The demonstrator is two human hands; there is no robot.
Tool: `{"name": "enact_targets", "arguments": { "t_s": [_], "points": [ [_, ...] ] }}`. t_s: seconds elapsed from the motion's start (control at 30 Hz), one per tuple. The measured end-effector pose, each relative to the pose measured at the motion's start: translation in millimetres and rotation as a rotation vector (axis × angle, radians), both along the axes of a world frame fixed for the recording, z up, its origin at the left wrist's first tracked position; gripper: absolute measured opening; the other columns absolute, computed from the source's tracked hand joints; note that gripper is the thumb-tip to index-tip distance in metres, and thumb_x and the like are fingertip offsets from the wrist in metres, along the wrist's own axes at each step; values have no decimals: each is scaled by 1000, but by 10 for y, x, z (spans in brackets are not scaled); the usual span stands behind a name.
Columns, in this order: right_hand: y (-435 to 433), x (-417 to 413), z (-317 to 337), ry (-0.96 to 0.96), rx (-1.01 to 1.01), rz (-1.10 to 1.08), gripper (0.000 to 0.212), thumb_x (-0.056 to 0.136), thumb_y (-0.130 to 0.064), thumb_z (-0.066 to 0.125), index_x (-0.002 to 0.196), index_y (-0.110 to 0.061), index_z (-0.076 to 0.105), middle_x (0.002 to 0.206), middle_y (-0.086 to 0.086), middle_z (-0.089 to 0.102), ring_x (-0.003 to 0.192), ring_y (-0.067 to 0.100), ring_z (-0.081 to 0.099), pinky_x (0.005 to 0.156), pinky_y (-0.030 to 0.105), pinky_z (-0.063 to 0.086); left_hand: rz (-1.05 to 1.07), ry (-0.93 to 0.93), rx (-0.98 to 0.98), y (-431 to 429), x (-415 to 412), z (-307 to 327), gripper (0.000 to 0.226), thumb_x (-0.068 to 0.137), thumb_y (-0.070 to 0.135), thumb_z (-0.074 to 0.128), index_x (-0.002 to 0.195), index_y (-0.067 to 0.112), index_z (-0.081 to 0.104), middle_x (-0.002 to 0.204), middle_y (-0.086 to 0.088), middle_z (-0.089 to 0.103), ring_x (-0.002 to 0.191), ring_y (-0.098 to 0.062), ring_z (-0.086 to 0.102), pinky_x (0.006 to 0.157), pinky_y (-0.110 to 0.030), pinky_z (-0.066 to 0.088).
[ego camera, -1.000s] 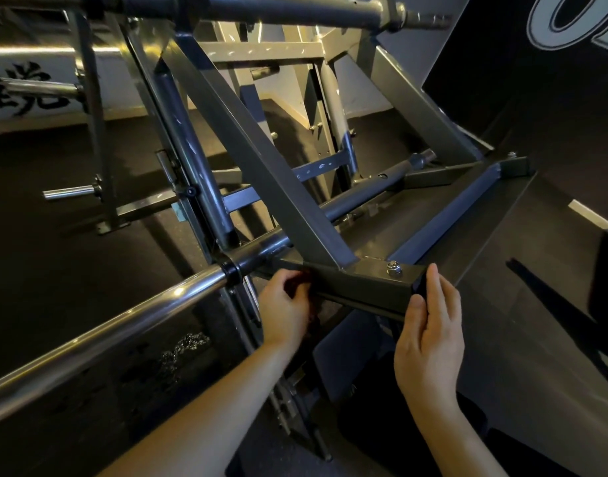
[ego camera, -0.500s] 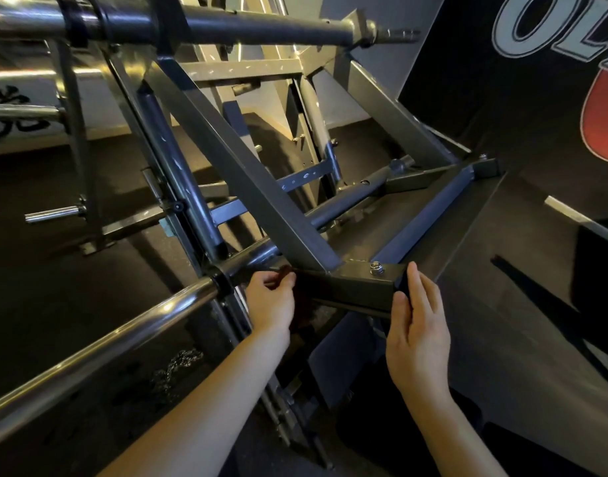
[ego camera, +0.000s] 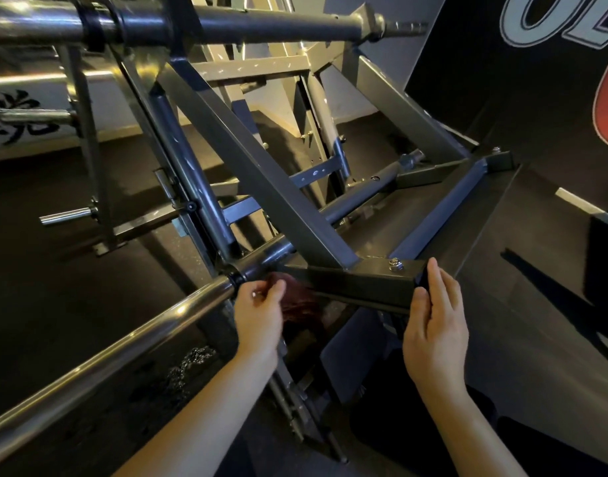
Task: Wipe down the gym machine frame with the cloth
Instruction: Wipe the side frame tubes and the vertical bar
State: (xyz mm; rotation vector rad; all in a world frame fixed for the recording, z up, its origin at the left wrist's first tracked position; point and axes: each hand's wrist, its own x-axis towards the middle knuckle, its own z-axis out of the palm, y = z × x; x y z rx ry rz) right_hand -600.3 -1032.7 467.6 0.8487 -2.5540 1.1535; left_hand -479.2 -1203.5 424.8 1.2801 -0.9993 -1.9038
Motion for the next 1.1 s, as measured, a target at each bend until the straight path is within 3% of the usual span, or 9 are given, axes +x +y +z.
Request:
{"name": "enact_targets", "arguments": {
  "t_s": [0.17, 0.3, 0.37, 0.5, 0.57, 0.7, 0.8, 1.0, 1.1],
  "points": [
    [-36, 38, 11, -22, 3, -36, 61, 104, -49, 27, 159, -23, 31, 151, -7, 41, 136, 15, 46, 108, 50, 47, -12, -148, -124, -237, -202, -208, 13, 96, 19, 68, 106, 17, 59, 103, -2, 64, 101, -21, 64, 76, -26, 46],
    [-41, 45, 17, -26, 14, -45, 61, 104, -49, 26, 159, -24, 31, 153, -8, 40, 137, 15, 45, 108, 50, 47, -34, -129, -89, -175, -509, -162, 13, 94, 21, 70, 99, 25, 59, 101, -1, 66, 98, -21, 65, 90, -46, 58],
    [-47, 56, 16, -28, 7, -51, 61, 104, -49, 25, 159, -23, 31, 153, -7, 40, 137, 16, 45, 108, 50, 47, -43, -99, -111, -63, -509, -89, 14, 95, 18, 69, 105, 22, 61, 106, 0, 66, 102, -18, 64, 91, -38, 54],
    [-68, 77, 15, -51, -10, -74, 61, 104, -48, 27, 159, -23, 31, 155, -5, 39, 139, 16, 44, 110, 48, 46, -58, 51, -101, 177, -481, 79, 15, 96, 14, 68, 109, 15, 63, 102, 3, 67, 95, -9, 64, 71, -17, 50],
    [-64, 81, 22, -42, 6, -80, 56, 107, -41, 31, 159, -23, 31, 156, -4, 39, 138, 17, 44, 110, 46, 46, -89, 97, -60, 260, -474, 145, 13, 95, 13, 70, 107, 14, 65, 100, 2, 68, 94, -9, 65, 76, -20, 50],
    [-69, 90, 43, -26, 27, -93, 53, 108, -34, 34, 159, -21, 32, 155, -3, 40, 137, 16, 45, 109, 37, 44, -271, 195, 36, 350, -390, 140, 15, 93, 12, 72, 105, 8, 67, 100, -7, 76, 98, -22, 73, 91, -42, 60],
    [-60, 97, 62, -48, 23, -89, 51, 109, -33, 36, 159, -22, 32, 156, -4, 39, 140, 15, 43, 112, 37, 42, -384, 247, 47, 345, -218, 126, 22, 95, 6, 67, 115, -1, 65, 107, -5, 78, 101, -19, 74, 94, -42, 59],
    [39, 106, 66, -56, 27, -22, 52, 108, -29, 45, 158, -19, 35, 163, -4, 33, 150, 15, 31, 121, 46, 34, -343, 128, -13, 293, 200, 20, 17, 93, 8, 70, 110, 7, 68, 101, -10, 76, 99, -24, 73, 78, -29, 57],
    [143, 231, 20, -45, 29, -8, 51, 107, -28, 49, 156, -18, 39, 165, -3, 28, 151, 19, 29, 121, 49, 32, -330, 65, -48, 404, 323, 15, 16, 92, 9, 72, 108, 10, 70, 99, -8, 77, 99, -25, 73, 82, -34, 58]
  ]
}}
